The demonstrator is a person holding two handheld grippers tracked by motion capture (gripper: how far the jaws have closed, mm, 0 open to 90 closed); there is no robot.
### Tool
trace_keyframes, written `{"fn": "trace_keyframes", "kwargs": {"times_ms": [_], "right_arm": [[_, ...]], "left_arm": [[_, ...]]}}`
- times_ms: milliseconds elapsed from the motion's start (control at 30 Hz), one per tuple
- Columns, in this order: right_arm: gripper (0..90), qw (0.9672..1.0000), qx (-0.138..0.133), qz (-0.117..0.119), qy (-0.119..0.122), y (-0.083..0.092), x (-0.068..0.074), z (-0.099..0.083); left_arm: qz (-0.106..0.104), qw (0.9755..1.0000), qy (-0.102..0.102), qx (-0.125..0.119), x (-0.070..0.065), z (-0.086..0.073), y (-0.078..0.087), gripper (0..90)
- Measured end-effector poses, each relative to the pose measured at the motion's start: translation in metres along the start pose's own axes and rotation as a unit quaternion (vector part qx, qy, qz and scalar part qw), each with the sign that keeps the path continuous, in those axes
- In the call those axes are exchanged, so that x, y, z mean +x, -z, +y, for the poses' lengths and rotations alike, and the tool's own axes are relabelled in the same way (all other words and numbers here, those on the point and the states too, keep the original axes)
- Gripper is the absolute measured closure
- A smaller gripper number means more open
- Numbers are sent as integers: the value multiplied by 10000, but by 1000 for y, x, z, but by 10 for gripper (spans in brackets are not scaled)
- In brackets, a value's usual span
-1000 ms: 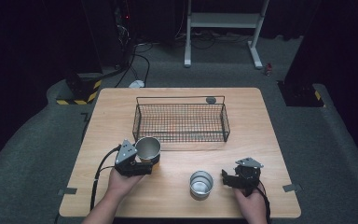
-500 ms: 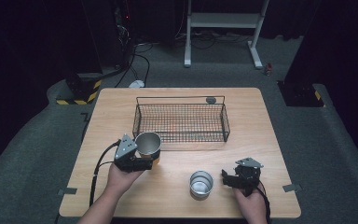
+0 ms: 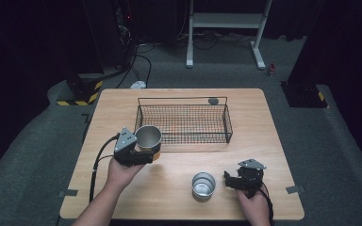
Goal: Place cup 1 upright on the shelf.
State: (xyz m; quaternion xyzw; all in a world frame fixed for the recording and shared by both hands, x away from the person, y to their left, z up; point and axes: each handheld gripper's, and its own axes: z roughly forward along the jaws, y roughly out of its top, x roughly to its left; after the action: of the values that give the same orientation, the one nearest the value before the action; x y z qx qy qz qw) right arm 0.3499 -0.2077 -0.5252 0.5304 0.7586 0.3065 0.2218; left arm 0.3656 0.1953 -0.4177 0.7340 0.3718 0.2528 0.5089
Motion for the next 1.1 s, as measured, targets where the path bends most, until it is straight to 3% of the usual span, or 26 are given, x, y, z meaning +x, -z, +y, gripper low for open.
{"fn": "trace_keyframes", "kwargs": {"times_ms": [433,1100], "right_arm": [[91,10000,-3,18,30,0,0,0],[91,10000,-1,29,35,0,-1,0]], "left_arm": [[57,9999,109,-101,9,16,-3,137],[121,9999,69,-101,14,31,-13,137]]}}
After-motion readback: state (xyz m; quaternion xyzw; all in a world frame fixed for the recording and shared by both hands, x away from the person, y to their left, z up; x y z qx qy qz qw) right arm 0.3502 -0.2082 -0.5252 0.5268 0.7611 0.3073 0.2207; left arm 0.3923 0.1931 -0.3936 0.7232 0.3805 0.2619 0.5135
